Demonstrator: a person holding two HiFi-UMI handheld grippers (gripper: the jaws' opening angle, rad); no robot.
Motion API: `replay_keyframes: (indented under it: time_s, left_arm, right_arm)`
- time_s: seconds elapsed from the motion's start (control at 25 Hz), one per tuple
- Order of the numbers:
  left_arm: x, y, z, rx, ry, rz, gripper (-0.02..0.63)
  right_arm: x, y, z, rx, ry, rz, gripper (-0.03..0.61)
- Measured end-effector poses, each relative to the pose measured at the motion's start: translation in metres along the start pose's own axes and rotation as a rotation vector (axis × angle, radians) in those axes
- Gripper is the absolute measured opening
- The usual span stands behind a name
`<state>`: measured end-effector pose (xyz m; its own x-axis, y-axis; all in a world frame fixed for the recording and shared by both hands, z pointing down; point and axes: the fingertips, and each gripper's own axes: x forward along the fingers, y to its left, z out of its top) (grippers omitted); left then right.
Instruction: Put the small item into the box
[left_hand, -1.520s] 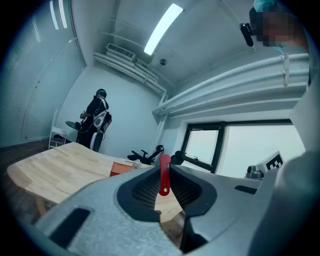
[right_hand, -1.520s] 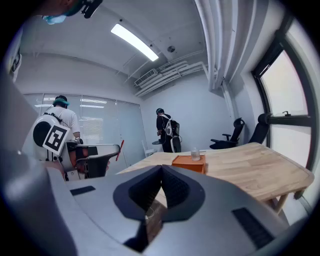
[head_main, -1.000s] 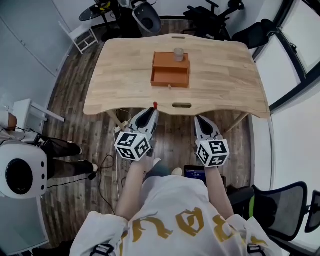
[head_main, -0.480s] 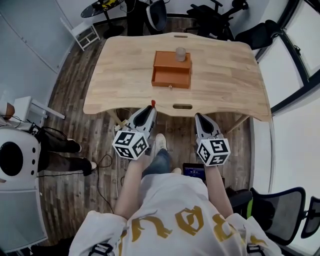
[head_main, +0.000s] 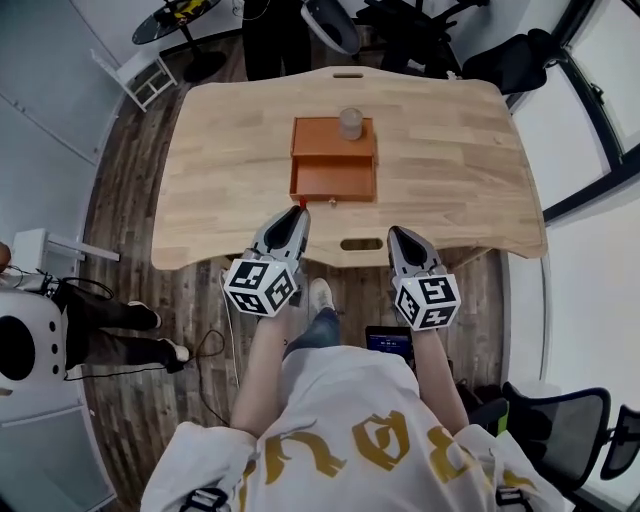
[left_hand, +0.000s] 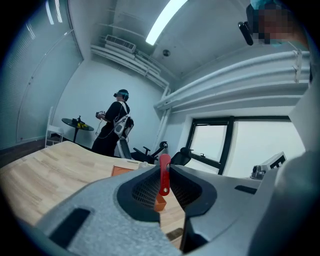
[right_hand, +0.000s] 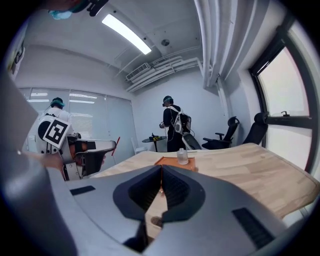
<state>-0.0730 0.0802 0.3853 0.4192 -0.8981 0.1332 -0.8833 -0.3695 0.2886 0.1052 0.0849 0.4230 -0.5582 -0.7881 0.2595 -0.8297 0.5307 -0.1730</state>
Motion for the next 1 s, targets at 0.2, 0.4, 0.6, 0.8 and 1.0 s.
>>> replay_keyframes:
  time_s: [0.2,0.4,0.6,0.8,1.0]
  left_arm:
    - [0.064,0.037,0.013,0.004,0.051,-0.044,0.057]
    - [0.111,0.079,0.025,-0.002,0.074,-0.063,0.057]
    - [0.145,0.109,0.025,-0.016,0.089,-0.095,0.057]
    - [0.168,0.114,0.021,-0.028,0.099,-0.139,0.057]
    - [0.172,0.114,0.022,-0.009,0.117,-0.167,0.057]
  right_arm:
    - [0.066,-0.026,0.016,0.02,0.027,-0.035,0.012]
    - [0.122,-0.044,0.025,0.043,0.05,-0.075,0.012]
    - [0.161,-0.041,0.028,0.03,0.05,-0.051,0.012]
    - [0.173,-0.048,0.027,0.023,0.059,-0.088,0.012]
    - [0.179,-0.051,0.035,0.031,0.037,-0.1,0.012]
